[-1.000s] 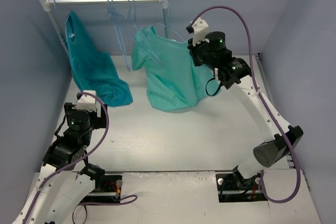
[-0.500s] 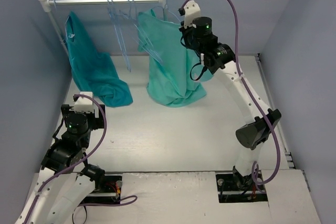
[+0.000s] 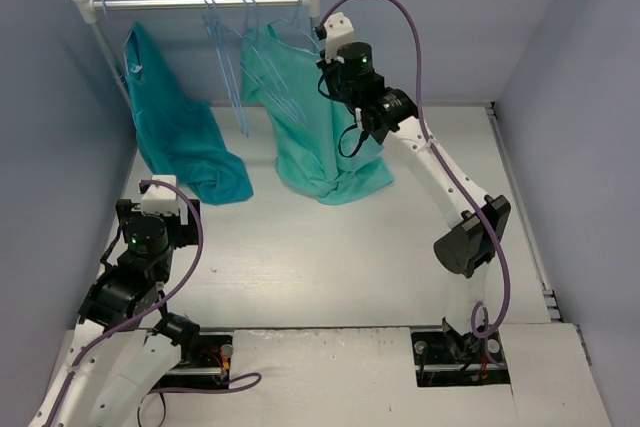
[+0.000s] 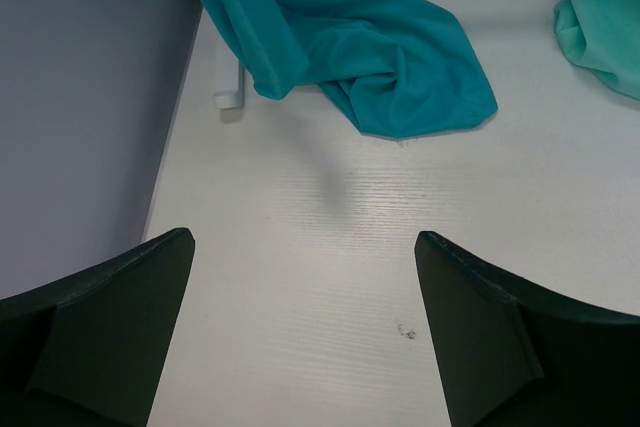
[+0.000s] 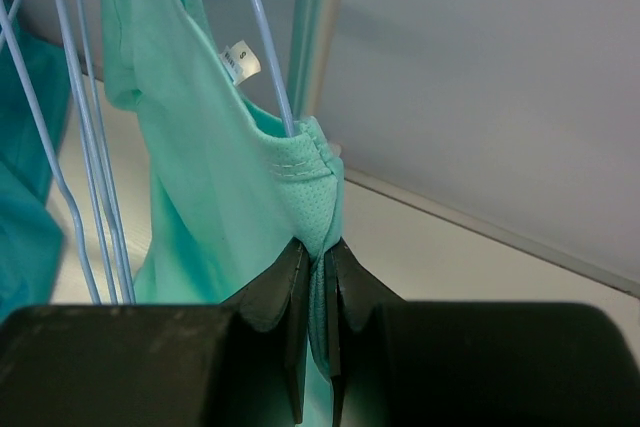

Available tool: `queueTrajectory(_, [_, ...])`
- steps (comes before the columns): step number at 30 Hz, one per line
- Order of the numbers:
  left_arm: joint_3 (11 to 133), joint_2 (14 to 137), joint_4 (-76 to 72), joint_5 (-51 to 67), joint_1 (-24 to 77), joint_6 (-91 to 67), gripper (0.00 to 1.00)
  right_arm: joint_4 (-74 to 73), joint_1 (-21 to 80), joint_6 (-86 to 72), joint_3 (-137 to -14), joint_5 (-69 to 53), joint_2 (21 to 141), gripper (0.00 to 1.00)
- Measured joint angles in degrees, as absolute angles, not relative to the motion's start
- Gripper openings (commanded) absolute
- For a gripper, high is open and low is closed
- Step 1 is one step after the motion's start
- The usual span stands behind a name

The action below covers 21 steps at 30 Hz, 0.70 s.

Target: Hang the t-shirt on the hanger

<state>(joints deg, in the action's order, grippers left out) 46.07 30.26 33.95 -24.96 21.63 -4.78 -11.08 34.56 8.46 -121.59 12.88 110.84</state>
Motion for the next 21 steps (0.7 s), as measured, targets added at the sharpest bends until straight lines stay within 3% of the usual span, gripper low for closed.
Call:
queueTrajectory(6, [46.02,30.26,33.93,-24.97,21.63,-4.78,0.88,-5.54,34.88,5.96,-111.59,13.1,110.65,0.01])
queueTrajectory(8, [45.95,30.26,33.93,-24.97,21.63,-4.78,0.88,-4.14,34.92,5.37,-109.74,13.1,110.61,0.17])
queueTrajectory(10, [45.93,30.28,33.93,-24.97,21.63,-4.78,0.88,-2.79,34.93,4.89,-108.3,13.01,110.08,0.58])
queueTrajectory(15, [45.82,30.32,33.95,-24.97,21.63,-4.78,0.88,-2.38,34.92,3.76,-105.07,11.39,106.63,0.92])
queueTrajectory(17, [45.72,30.3,33.93,-24.97,21.63,-4.78,0.88,-2.29,34.92,3.63,-103.26,10.96,103.82,0.99])
queueTrajectory(21, [45.45,30.26,33.93,-25.07,21.63,-4.78,0.88,-1.99,34.63,3.7,-96.93,10.35,94.14,1.0])
